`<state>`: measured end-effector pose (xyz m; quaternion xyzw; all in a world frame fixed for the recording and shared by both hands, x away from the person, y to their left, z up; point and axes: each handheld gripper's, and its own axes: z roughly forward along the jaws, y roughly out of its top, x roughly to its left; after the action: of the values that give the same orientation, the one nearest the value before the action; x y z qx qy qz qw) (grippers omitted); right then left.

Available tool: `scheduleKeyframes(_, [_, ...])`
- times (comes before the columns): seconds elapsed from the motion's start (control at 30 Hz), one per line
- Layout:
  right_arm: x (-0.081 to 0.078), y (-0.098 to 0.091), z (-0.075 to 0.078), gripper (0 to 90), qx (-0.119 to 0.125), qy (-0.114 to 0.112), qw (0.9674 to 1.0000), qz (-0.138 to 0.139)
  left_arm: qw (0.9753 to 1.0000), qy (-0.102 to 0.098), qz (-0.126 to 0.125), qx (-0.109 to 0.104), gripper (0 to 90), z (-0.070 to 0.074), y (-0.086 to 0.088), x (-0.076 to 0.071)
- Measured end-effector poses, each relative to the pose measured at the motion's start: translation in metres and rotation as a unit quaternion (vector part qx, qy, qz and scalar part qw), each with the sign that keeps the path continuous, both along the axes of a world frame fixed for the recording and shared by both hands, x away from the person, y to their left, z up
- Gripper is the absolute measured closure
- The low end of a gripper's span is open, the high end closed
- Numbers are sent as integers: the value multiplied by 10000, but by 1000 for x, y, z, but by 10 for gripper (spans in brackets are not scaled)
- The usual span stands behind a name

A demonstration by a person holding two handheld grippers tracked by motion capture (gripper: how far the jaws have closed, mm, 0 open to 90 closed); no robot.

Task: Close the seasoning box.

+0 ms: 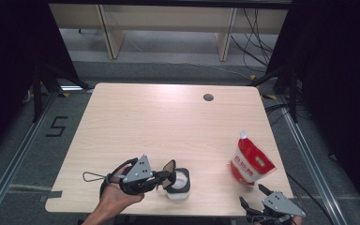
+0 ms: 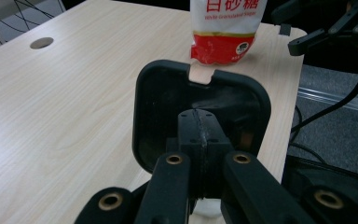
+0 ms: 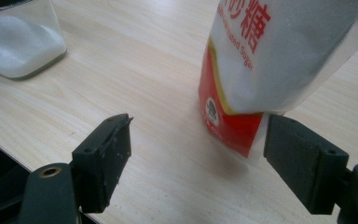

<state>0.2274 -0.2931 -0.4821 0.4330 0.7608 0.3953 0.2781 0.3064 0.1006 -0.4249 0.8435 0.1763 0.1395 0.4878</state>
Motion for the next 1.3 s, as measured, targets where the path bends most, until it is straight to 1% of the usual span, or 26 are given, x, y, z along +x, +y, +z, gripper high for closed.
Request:
scheduleKeyframes(0.03, [0, 0, 0, 239, -15, -27, 10000, 9, 10000, -2, -15, 46, 893, -1, -2, 1])
scheduleKeyframes(0.07, [0, 0, 0, 240, -18, -31, 10000, 12, 10000, 70, 18, 20, 894, -2, -4, 1])
scheduleKeyframes(0.1, [1, -1, 0, 239, -52, -52, 10000, 38, 9940, -201, 1058, 209, 893, -2, -2, -4])
scheduleKeyframes(0.13, [1, -1, 0, 239, -54, -54, 10000, 41, 9996, 17, 236, 138, 893, -4, -6, 0])
scheduleKeyframes(0.17, [1, -1, 0, 240, -55, -51, 10000, 44, 9997, 193, 100, 73, 893, -7, -9, 1])
scheduleKeyframes(0.2, [1, -1, 0, 240, -51, -54, 10000, 40, 9995, 312, -15, 85, 893, -9, -11, 2])
scheduleKeyframes(0.4, [0, 0, 0, 240, -9, -21, 10000, 14, 9991, 398, -31, 128, 893, -19, -17, 5])
scheduleKeyframes(0.43, [0, 0, 0, 240, -9, -23, 10000, 17, 9989, 461, -30, 91, 892, -21, -18, 6])
scheduleKeyframes(0.5, [1, -1, 0, 240, -68, -57, 9999, 50, 9990, 419, -51, 152, 892, -20, -16, 7])
scheduleKeyframes(0.57, [1, -1, 0, 240, -68, -52, 10000, 47, 9988, 461, 9, 141, 888, -20, -16, 7])
scheduleKeyframes(0.63, [1, -1, 0, 240, -69, -53, 10000, 49, 9986, 520, 14, 15, 866, -19, -15, 7])
scheduleKeyframes(0.67, [1, -1, 0, 240, -67, -51, 10000, 50, 9986, 520, 14, 15, 850, -19, -15, 7])
scheduleKeyframes(0.73, [1, -1, 0, 240, -54, -64, 9999, 81, 9984, 551, 13, -148, 820, -15, -11, 5])
scheduleKeyframes(0.8, [1, 0, 0, 240, -36, -57, 9999, 88, 9984, 533, 20, -206, 781, -12, -6, 5])
scheduleKeyframes(0.83, [1, 0, 0, 240, -45, -63, 9999, 84, 9981, 543, 50, -291, 762, -11, -4, 3])
scheduleKeyframes(0.87, [1, 0, 0, 240, -43, -65, 9999, 88, 9978, 583, 48, -326, 747, -10, -2, 3])
scheduleKeyframes(0.9, [1, 0, 0, 240, -52, -76, 9999, 94, 9978, 567, 71, -325, 725, -9, 2, 1])
scheduleKeyframes(0.97, [1, 0, 0, 240, -49, -85, 9999, 121, 9974, 586, 98, -407, 667, -8, 6, 0])
scheduleKeyframes(1.0, [1, 0, 0, 240, -54, -80, 9999, 125, 9966, 657, 145, -476, 633, -8, 9, -1])
scheduleKeyframes(1.03, [2, 0, 0, 241, -59, -92, 9998, 150, 9965, 650, 135, -513, 581, -8, 10, -1])
scheduleKeyframes(1.13, [1, 0, 0, 240, -43, -80, 9999, 141, 9965, 642, 180, -500, 469, -9, 16, -2])
scheduleKeyframes(1.17, [1, 0, 0, 240, -46, -78, 9999, 142, 9968, 616, 272, -429, 438, -9, 20, -4])
scheduleKeyframes(1.2, [1, 0, 0, 240, -45, -74, 9999, 144, 9972, 580, 277, -392, 409, -10, 23, -3])
scheduleKeyframes(1.23, [1, 1, 0, 240, -27, -39, 9999, 127, 9959, 663, 432, -448, 377, -11, 25, -5])
scheduleKeyframes(1.27, [1, 1, 0, 240, -30, -36, 9999, 132, 9959, 663, 432, -448, 356, -11, 25, -5])
scheduleKeyframes(1.3, [2, 0, 0, 240, -91, -126, 9998, 142, 9950, 702, 530, -464, 335, -13, 30, -6])
